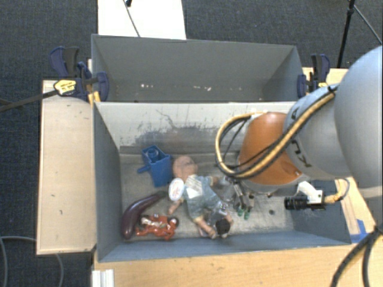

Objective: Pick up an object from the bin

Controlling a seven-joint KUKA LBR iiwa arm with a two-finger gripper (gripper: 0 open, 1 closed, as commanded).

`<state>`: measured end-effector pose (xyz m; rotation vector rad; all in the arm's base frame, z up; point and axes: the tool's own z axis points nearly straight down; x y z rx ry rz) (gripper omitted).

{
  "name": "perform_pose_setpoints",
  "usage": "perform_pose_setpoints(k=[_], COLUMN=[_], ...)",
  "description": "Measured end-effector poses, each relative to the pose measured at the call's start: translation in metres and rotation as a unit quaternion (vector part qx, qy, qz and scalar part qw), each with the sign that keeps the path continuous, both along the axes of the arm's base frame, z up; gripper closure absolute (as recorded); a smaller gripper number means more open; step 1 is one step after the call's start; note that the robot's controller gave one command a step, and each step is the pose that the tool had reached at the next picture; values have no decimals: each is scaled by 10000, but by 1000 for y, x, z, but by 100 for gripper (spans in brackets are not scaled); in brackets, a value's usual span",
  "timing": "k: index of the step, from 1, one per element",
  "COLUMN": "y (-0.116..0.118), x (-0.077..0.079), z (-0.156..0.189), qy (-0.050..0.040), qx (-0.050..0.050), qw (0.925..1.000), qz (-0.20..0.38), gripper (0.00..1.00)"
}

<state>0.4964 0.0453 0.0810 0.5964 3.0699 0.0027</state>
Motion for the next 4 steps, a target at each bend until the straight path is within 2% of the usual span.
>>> perform_pose_setpoints(k=[1, 2, 3, 4], y=[25, 45, 99, 99], x=[-13, -8, 17, 17], z=[17, 2, -6, -6], qy=[14, -28, -3, -3], qx=[7, 4, 4, 4], qw=[9994, 9999, 9995, 9995], qz=[-339, -139, 316, 316], gripper=[0, 0, 100, 100])
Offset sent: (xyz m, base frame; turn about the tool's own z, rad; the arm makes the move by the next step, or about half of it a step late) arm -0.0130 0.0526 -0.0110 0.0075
